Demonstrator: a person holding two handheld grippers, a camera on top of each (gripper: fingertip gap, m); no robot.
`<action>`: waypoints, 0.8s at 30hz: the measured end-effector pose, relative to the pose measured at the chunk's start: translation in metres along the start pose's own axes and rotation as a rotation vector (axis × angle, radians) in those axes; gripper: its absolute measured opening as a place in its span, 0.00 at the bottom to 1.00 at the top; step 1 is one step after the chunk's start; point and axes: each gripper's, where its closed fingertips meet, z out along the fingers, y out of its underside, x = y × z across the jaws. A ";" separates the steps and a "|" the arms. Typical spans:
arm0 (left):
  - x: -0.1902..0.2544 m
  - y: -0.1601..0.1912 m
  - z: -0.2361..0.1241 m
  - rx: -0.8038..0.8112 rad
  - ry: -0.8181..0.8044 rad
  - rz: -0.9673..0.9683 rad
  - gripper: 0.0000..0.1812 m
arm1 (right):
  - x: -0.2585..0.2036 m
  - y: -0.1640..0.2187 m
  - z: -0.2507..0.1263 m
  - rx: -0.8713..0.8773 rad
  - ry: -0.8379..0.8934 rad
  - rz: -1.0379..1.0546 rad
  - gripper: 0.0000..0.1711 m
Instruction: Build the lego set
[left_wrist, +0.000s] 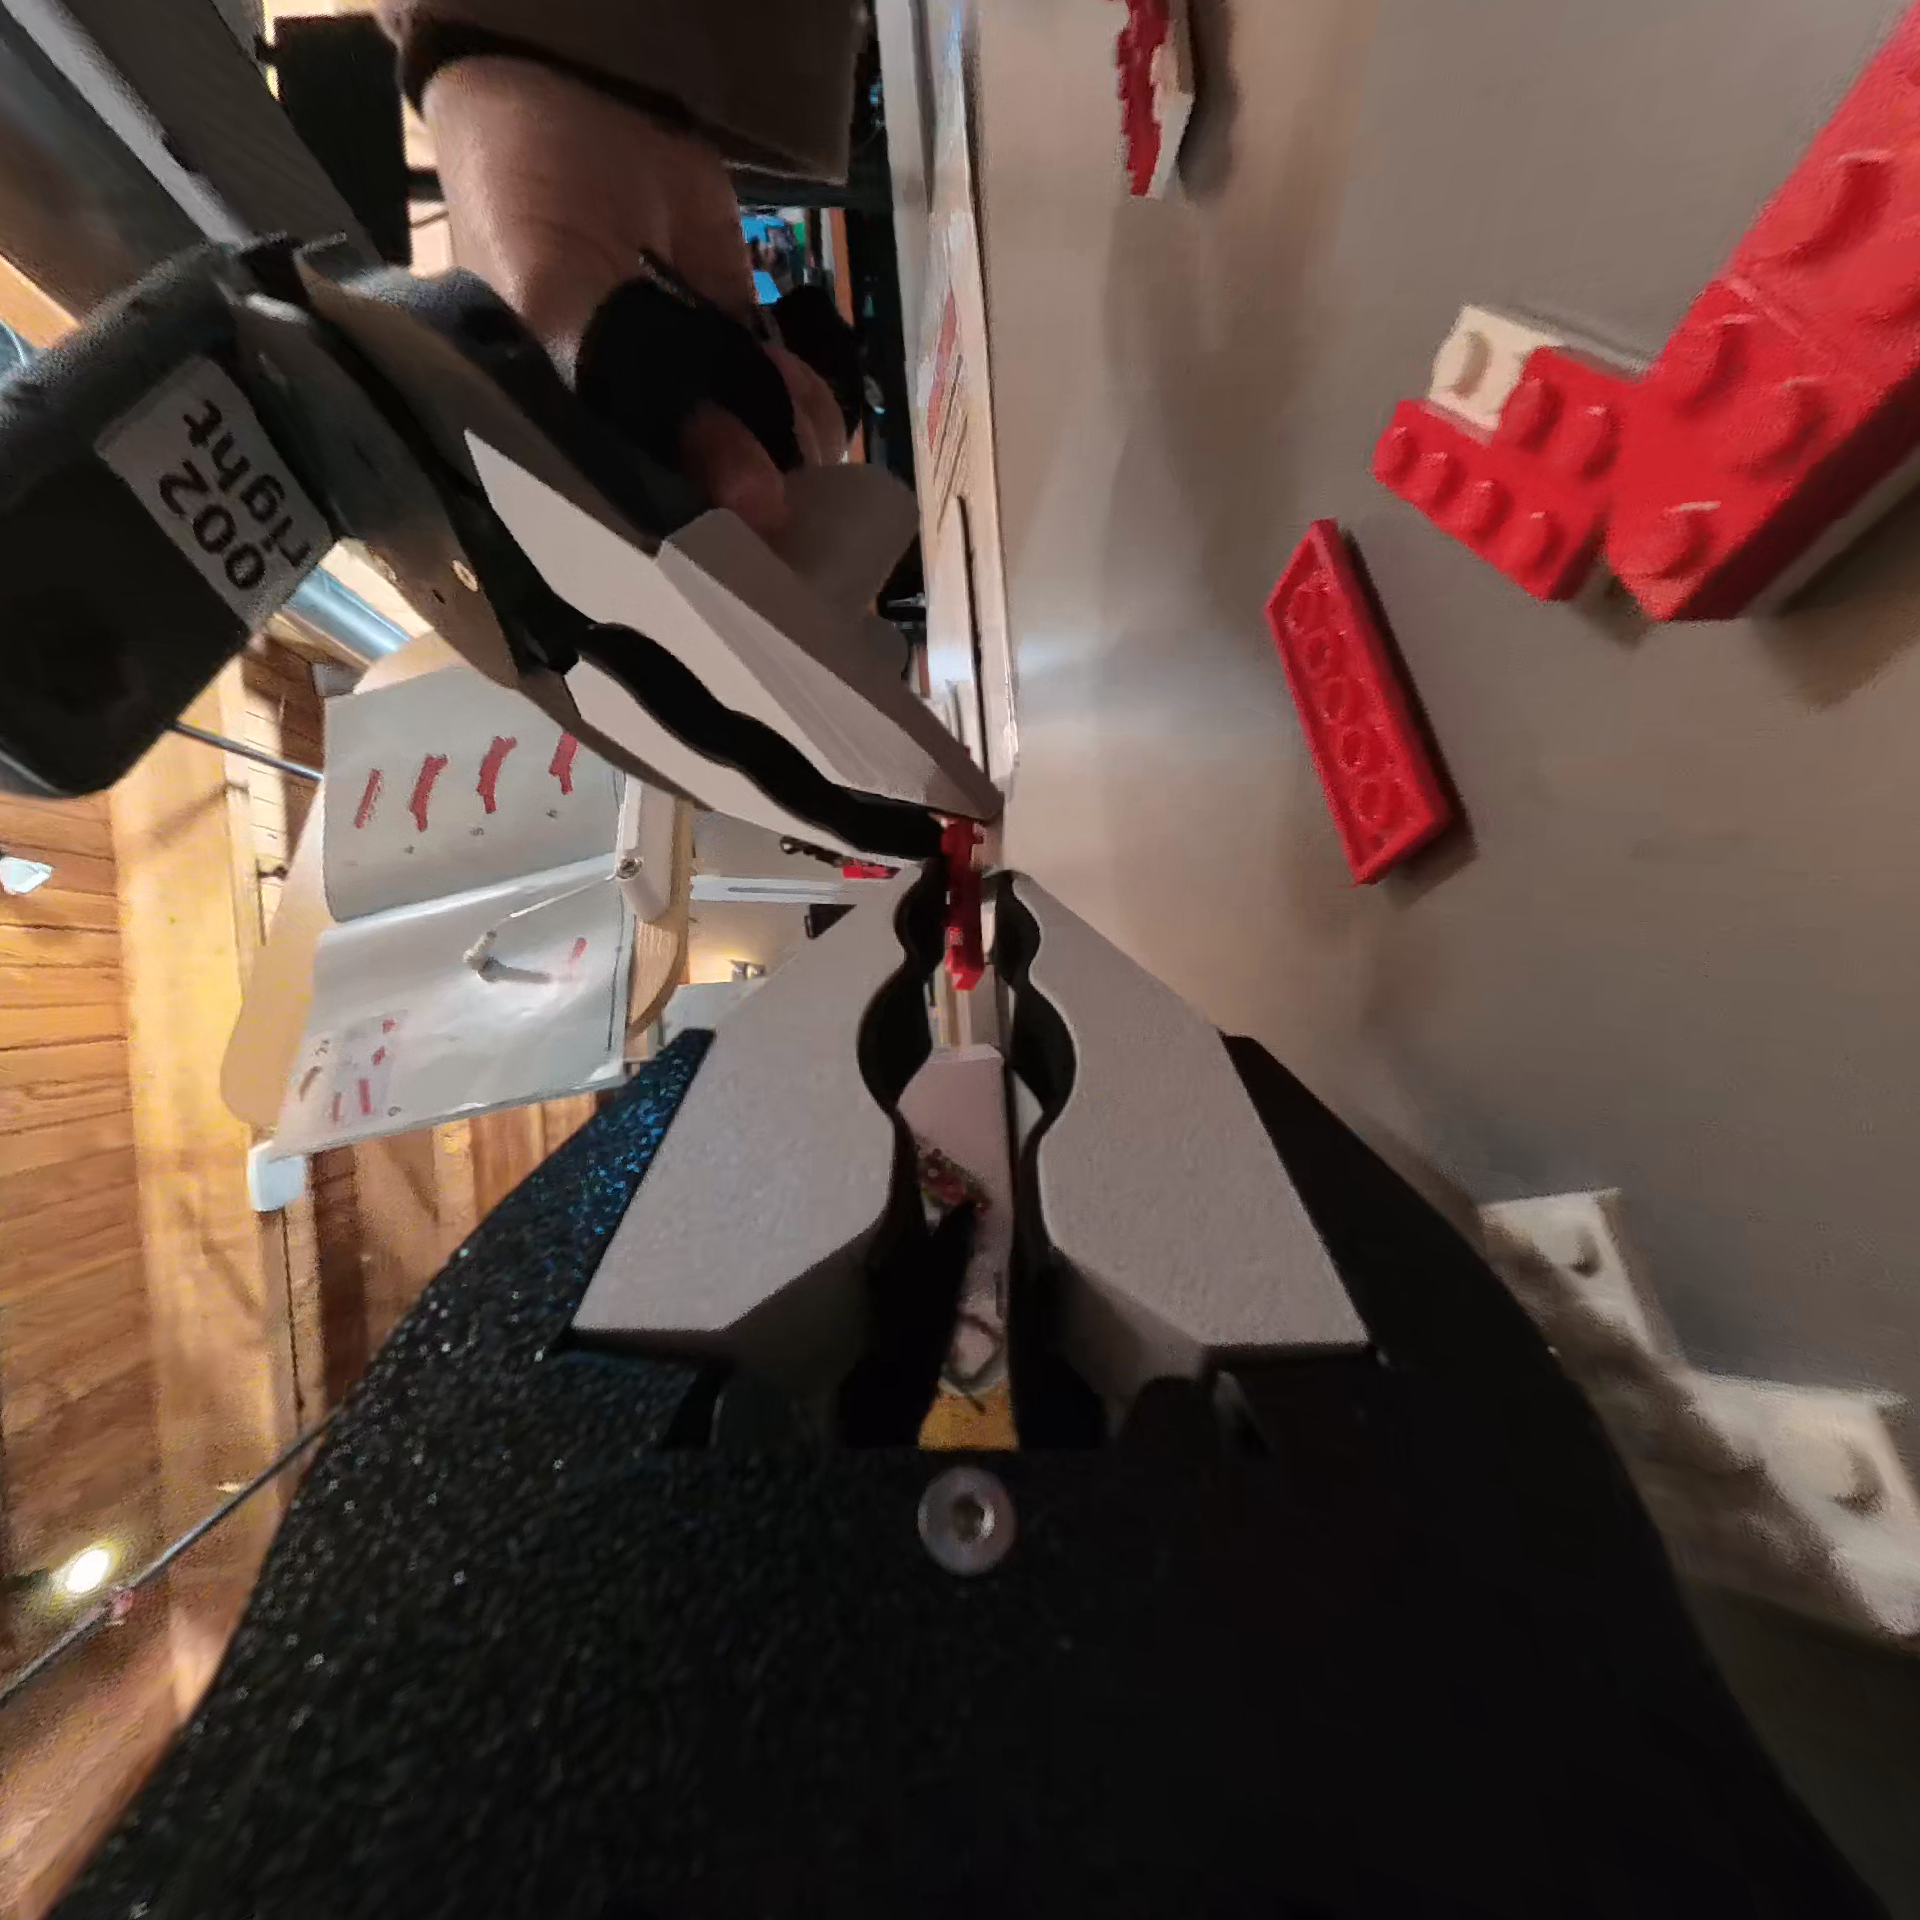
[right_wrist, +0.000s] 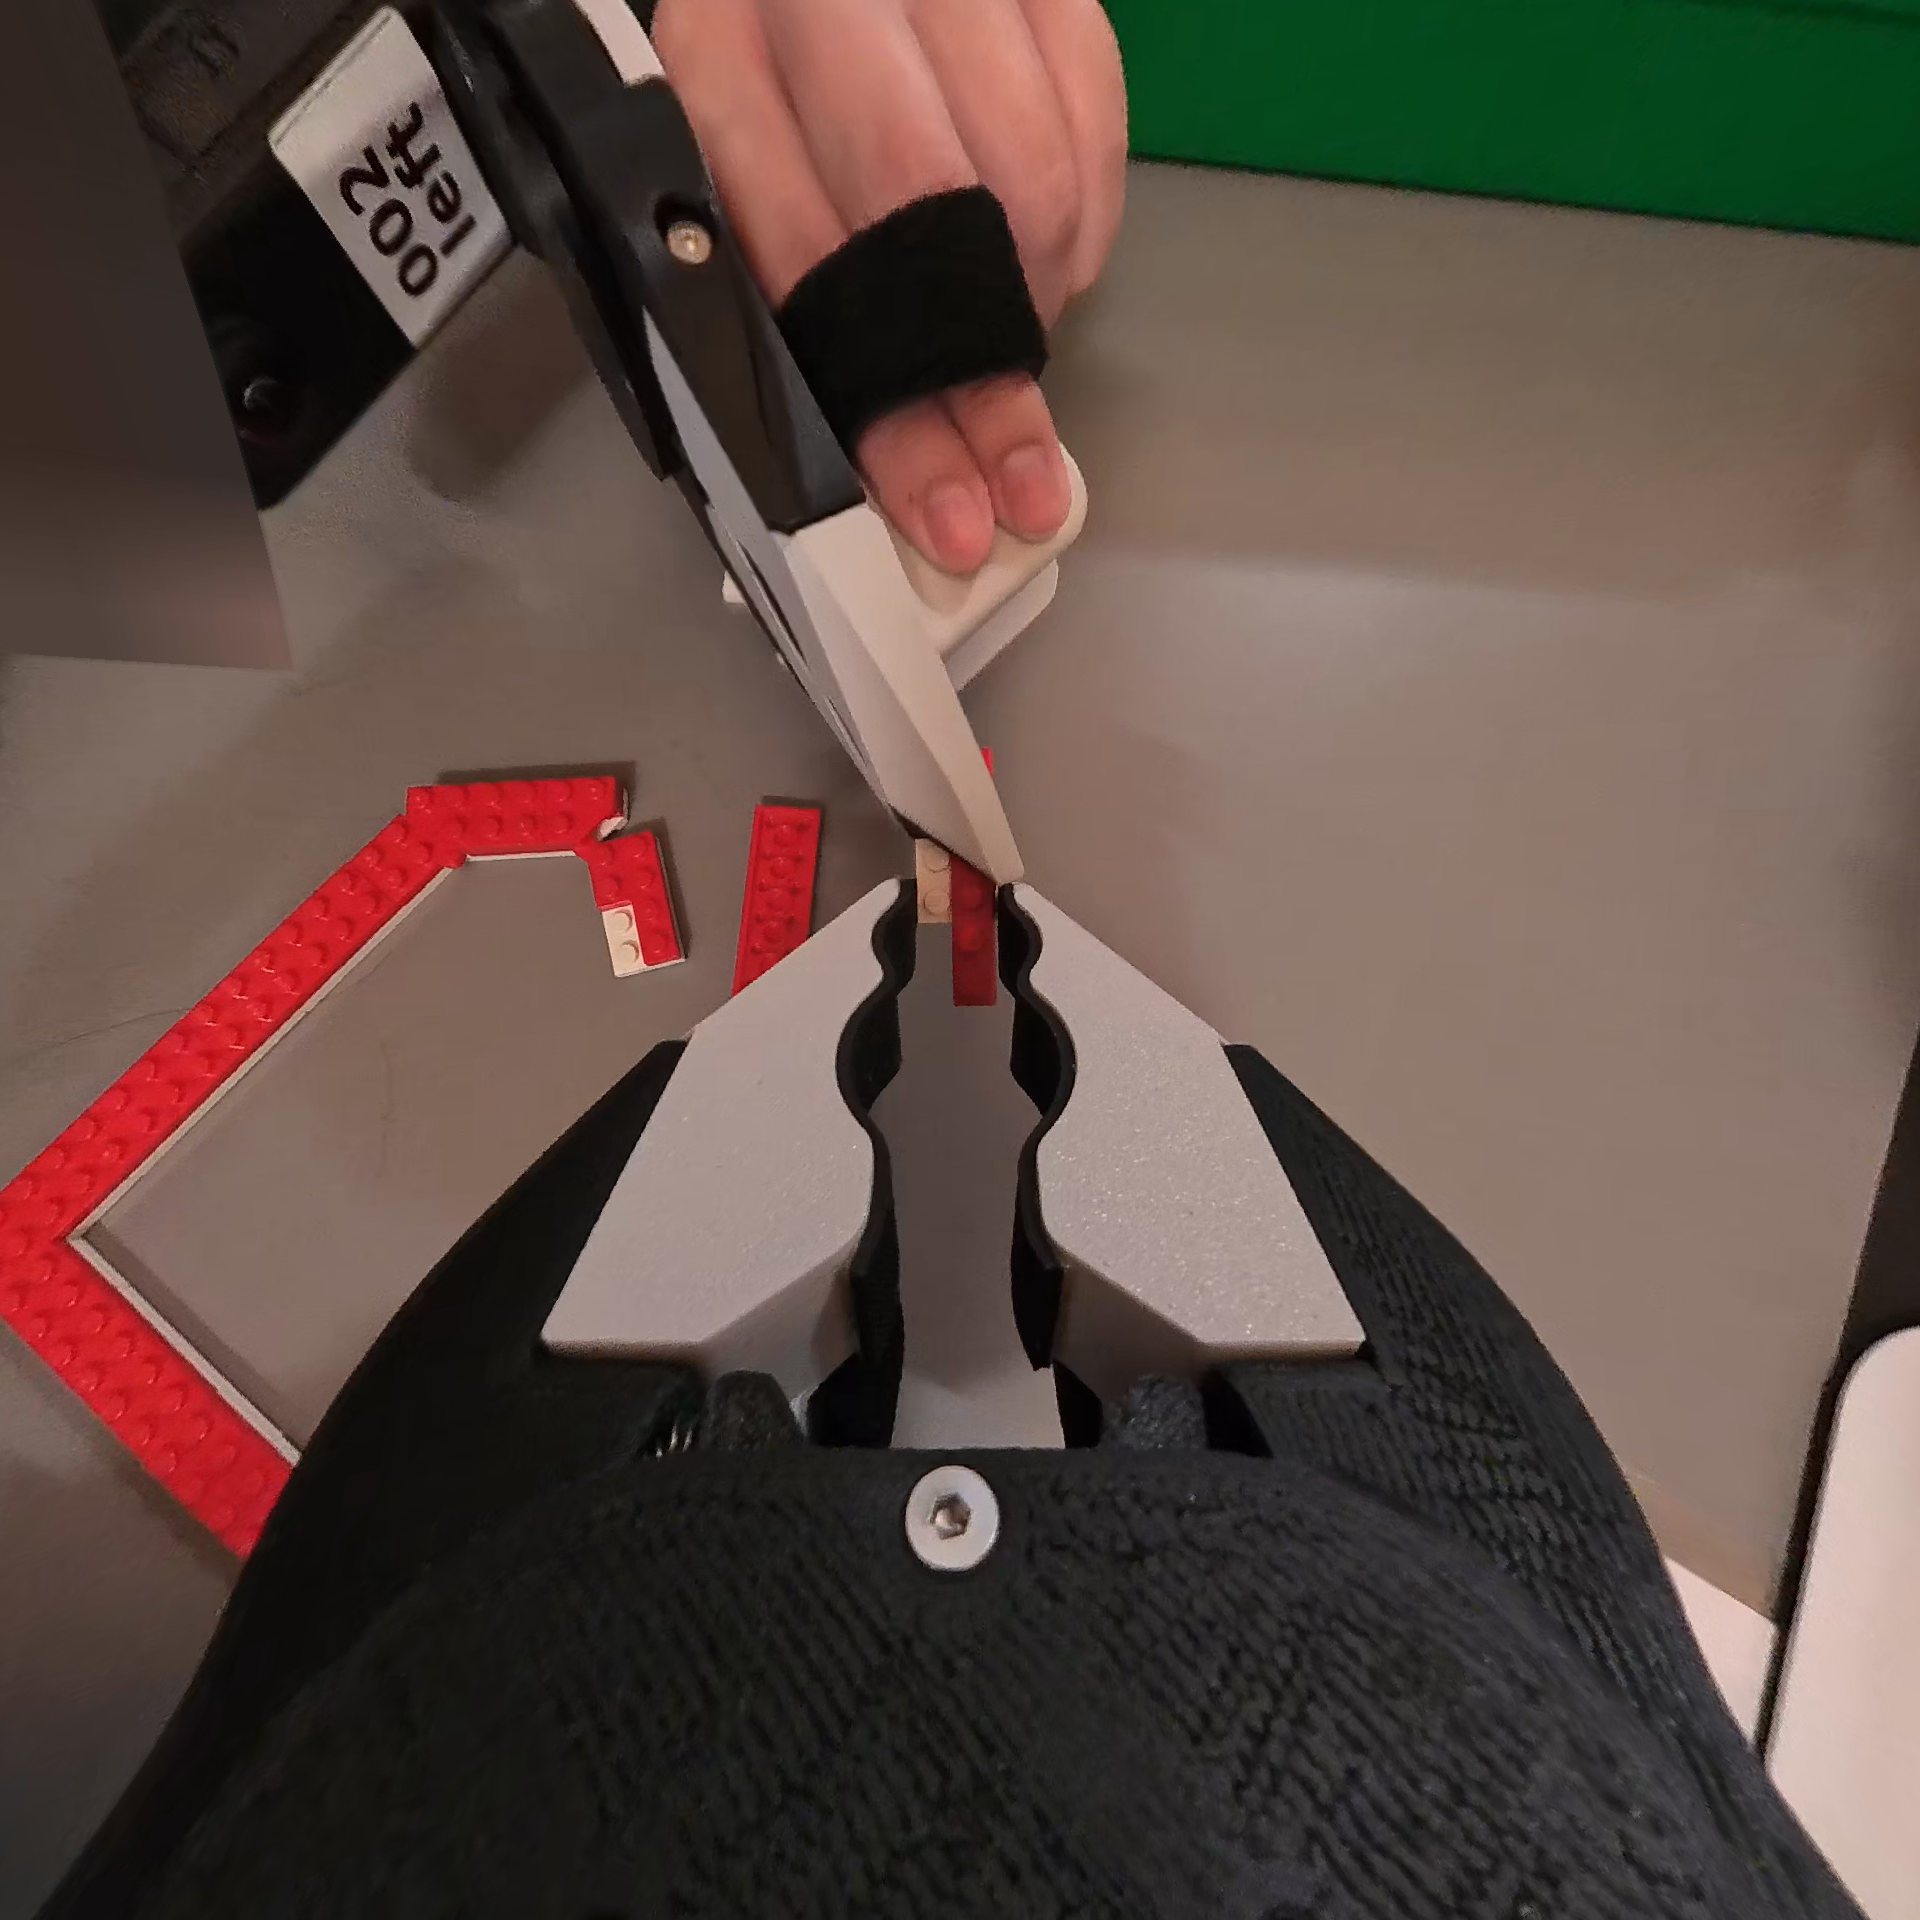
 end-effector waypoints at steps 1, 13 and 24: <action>-0.001 0.001 0.000 0.001 0.000 -0.008 0.04 | 0.001 -0.001 -0.001 0.006 0.004 0.004 0.08; 0.004 0.005 0.000 -0.007 -0.031 0.065 0.04 | -0.004 -0.001 0.004 0.018 -0.046 0.038 0.08; 0.012 0.009 0.004 -0.046 0.022 0.024 0.09 | 0.004 0.003 0.005 0.007 -0.004 0.047 0.08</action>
